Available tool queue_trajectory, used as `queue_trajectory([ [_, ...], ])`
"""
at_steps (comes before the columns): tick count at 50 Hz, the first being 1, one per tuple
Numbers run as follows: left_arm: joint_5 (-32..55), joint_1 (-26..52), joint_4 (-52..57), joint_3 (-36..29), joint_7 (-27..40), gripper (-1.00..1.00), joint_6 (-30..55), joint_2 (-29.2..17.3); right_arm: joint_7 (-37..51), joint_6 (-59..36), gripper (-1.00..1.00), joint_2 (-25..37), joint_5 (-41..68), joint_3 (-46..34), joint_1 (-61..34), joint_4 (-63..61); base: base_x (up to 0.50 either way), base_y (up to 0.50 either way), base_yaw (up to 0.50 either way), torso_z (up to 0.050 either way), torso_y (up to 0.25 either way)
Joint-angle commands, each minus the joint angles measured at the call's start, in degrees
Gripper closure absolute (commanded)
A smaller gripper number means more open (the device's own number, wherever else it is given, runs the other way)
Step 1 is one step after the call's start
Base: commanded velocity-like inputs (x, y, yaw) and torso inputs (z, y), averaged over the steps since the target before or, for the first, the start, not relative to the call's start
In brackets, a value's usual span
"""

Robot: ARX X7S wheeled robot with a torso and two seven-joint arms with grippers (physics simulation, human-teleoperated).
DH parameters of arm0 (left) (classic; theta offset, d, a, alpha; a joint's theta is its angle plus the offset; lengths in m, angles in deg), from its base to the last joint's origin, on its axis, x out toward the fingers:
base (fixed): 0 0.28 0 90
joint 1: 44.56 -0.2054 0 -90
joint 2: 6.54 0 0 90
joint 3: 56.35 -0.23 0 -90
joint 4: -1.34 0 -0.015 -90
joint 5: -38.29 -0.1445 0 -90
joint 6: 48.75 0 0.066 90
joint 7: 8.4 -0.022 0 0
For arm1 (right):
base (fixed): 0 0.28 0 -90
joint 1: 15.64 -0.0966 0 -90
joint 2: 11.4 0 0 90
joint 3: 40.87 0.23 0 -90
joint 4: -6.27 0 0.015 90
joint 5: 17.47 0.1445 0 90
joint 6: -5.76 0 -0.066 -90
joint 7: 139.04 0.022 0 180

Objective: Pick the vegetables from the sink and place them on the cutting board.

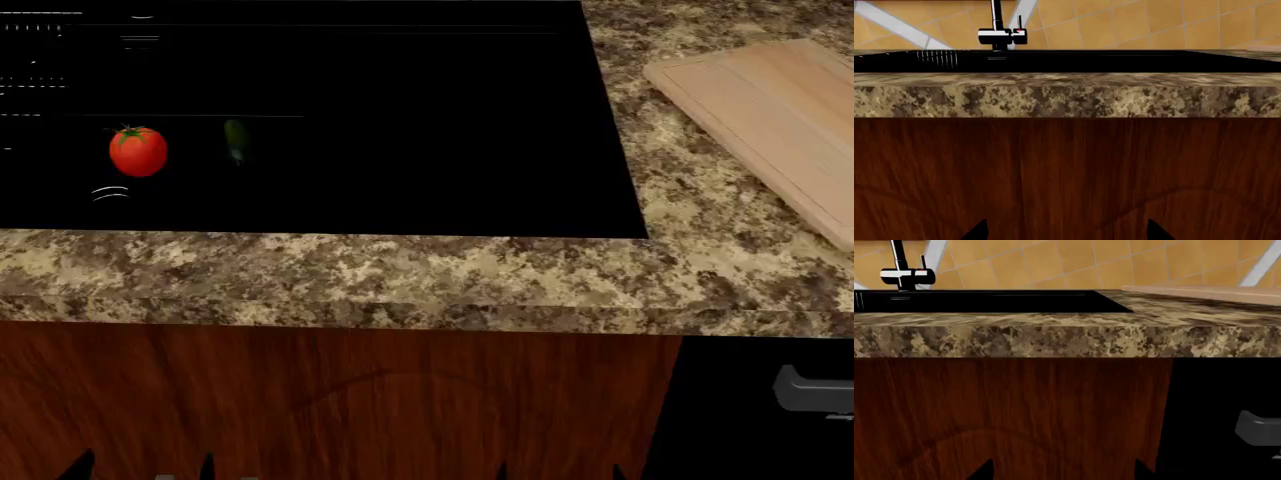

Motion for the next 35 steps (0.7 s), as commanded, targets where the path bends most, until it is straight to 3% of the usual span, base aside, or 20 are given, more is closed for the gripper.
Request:
queue_trajectory([
  [1, 0.91, 0.05, -0.23, -1.12, 1.12, -1.0, -0.2, -0.91, 0.73, -0.18, -1.0, 0.54, 0.53, -0.73, 0.17, -0.35, 0.0, 0.0, 0.0, 0.0, 0.0],
  [7, -0.49, 0.15, -0.37, -3.18, 3.29, -1.0, -0.59, -2.51, 2.17, 0.78, -1.0, 1.86, 2.41, -2.3, -0.01, 0.23, 0.0, 0.0, 0.0, 0.0, 0.0],
  [9, 3.63, -0.47, 1.28, -2.63, 1.75, -1.0, -0.56, -2.39, 3.41, -0.28, -1.0, 2.25, 1.04, -3.08, -0.19, 0.17, 0.0, 0.0, 0.0, 0.0, 0.0],
  [35, 4.09, -0.1, -0.3, -5.31, 5.38, -1.0, -1.46, -4.69, 6.77, -2.06, -1.0, 4.65, 0.91, -6.75, -0.2, -1.22, 0.0, 0.5, 0.0, 0.0, 0.0],
])
